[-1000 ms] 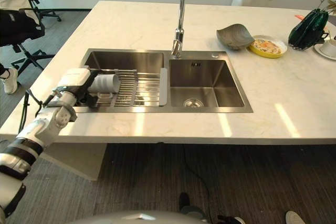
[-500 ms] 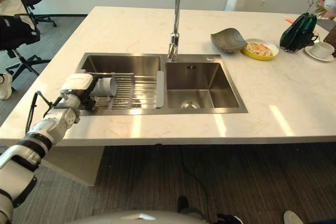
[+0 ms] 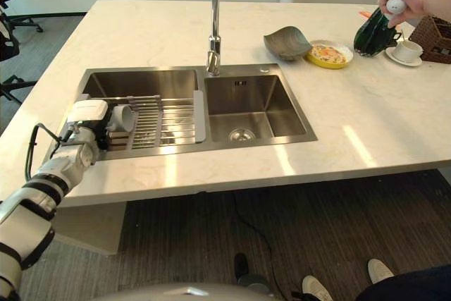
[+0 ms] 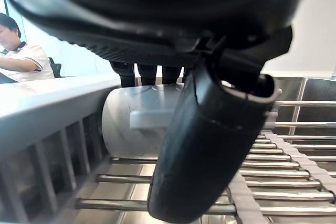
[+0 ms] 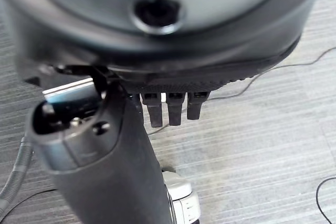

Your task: Place the dishes in the dishwasher.

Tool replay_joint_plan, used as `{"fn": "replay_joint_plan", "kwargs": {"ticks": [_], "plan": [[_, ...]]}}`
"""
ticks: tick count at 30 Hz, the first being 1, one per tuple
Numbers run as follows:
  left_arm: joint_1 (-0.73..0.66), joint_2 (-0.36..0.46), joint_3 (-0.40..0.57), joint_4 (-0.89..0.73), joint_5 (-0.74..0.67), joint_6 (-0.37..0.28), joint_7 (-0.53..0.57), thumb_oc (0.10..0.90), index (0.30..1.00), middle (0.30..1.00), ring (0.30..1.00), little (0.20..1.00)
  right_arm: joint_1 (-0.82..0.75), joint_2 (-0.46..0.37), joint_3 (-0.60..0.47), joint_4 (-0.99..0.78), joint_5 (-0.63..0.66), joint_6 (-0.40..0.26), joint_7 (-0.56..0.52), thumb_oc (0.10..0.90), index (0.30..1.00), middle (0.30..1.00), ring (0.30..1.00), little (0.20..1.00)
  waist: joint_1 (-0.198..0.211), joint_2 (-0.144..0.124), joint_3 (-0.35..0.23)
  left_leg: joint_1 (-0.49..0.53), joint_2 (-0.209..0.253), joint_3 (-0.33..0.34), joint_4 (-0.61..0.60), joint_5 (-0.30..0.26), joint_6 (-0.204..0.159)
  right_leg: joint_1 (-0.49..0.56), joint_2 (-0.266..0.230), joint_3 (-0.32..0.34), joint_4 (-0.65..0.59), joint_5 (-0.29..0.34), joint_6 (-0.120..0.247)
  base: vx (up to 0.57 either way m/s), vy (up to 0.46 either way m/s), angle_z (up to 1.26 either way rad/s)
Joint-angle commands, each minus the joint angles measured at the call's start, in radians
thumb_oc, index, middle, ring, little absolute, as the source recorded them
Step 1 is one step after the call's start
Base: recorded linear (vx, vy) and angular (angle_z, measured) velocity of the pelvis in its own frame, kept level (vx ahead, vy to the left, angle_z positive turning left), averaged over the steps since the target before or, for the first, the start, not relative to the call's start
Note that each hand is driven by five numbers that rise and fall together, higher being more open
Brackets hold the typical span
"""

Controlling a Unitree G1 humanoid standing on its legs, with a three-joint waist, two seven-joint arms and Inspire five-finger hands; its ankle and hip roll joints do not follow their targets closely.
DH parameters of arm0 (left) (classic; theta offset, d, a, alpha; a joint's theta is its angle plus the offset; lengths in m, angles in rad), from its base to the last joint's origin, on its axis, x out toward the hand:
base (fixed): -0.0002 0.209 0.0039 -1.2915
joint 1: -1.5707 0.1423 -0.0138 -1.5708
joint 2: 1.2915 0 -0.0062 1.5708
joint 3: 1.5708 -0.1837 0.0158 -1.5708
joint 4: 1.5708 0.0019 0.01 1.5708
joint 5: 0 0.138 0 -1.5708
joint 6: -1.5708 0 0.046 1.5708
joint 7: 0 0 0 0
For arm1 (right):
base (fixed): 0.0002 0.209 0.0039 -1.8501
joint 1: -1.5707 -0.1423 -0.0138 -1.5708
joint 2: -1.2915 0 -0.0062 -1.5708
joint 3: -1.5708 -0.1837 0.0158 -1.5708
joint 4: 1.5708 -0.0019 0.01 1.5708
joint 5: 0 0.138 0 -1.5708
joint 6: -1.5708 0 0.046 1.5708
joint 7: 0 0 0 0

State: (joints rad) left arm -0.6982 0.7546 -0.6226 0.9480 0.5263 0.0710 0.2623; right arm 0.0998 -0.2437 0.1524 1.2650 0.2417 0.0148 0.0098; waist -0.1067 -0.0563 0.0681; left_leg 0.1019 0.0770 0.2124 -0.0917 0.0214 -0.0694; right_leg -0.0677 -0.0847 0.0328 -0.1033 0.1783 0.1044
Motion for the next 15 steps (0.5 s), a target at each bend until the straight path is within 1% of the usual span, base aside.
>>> {"fn": "replay_joint_plan", "kwargs": {"ticks": [1,2,4,5,6,7,14,15], "plan": [[-0.271,0.041,-0.009,0.091,-0.050,-0.003,0.005,0.800,0.900,0.900,0.900,0.900,-0.078,-0.052,0.052,0.031,0.048,-0.015,-0.017,0.800,0.900,0.900,0.900,0.900,0.000,0.024,0.054,0.004,0.050,-0.067,0.004,-0.073,-0.026,0.047,-0.092,0.006,0.016,-0.107,0.157,0.00,0.000,0.00],[-0.289,0.030,-0.028,0.124,-0.072,-0.009,-0.034,0.800,0.900,0.900,0.900,0.900,-0.083,-0.055,0.054,0.037,0.046,-0.009,-0.011,0.800,0.900,0.900,0.900,0.900,-0.001,0.024,0.056,0.008,0.052,-0.063,0.004,-0.073,-0.027,0.047,-0.092,0.007,0.016,-0.104,0.157,0.00,0.000,0.00],[-0.295,0.025,-0.037,0.139,-0.079,-0.011,-0.050,0.800,0.900,0.900,0.900,0.900,-0.085,-0.056,0.055,0.041,0.046,-0.006,-0.010,0.800,0.900,0.900,0.900,0.900,-0.001,0.023,0.057,0.008,0.052,-0.063,0.004,-0.074,-0.027,0.047,-0.092,0.007,0.016,-0.104,0.157,0.02,0.009,-0.05],[-0.304,0.016,-0.051,0.151,-0.090,-0.016,-0.077,0.800,0.900,0.900,0.900,0.900,-0.086,-0.059,0.061,0.046,0.044,-0.003,-0.004,0.800,0.900,0.900,0.900,0.900,-0.002,0.023,0.056,0.010,0.054,-0.060,0.004,-0.074,-0.028,0.048,-0.093,0.006,0.016,-0.104,0.157,0.01,0.008,-0.12],[-0.308,0.013,-0.056,0.154,-0.091,-0.018,-0.083,0.535,0.502,0.502,0.502,0.502,-0.087,-0.060,0.062,0.048,0.044,-0.002,0.000,0.800,0.900,0.900,0.900,0.900,-0.002,0.023,0.056,0.012,0.054,-0.059,0.004,-0.075,-0.028,0.049,-0.093,0.005,0.016,-0.104,0.157,0.01,0.008,-0.15],[-0.311,0.012,-0.063,0.155,-0.091,-0.021,-0.086,0.400,0.300,0.300,0.300,0.300,-0.088,-0.060,0.064,0.049,0.045,-0.002,0.002,0.800,0.900,0.900,0.900,0.900,-0.002,0.023,0.056,0.013,0.054,-0.058,0.004,-0.075,-0.029,0.050,-0.092,0.003,0.016,-0.105,0.157,0.01,0.008,-0.13],[-0.311,0.002,-0.078,0.141,-0.089,-0.030,-0.091,0.400,0.300,0.300,0.300,0.300,-0.092,-0.059,0.076,0.045,0.048,-0.009,0.007,0.800,0.900,0.900,0.900,0.900,0.000,0.024,0.054,0.017,0.056,-0.064,0.004,-0.078,-0.030,0.059,-0.095,-0.007,0.016,-0.112,0.157,0.00,0.002,-0.02],[-0.311,0.005,-0.087,0.118,-0.079,-0.030,-0.092,0.400,0.300,0.300,0.300,0.300,-0.091,-0.060,0.073,0.042,0.050,-0.010,0.007,0.800,0.900,0.900,0.900,0.900,0.003,0.026,0.052,0.019,0.056,-0.070,0.004,-0.079,-0.031,0.065,-0.095,-0.015,0.016,-0.117,0.157,0.00,0.000,0.00]]}}
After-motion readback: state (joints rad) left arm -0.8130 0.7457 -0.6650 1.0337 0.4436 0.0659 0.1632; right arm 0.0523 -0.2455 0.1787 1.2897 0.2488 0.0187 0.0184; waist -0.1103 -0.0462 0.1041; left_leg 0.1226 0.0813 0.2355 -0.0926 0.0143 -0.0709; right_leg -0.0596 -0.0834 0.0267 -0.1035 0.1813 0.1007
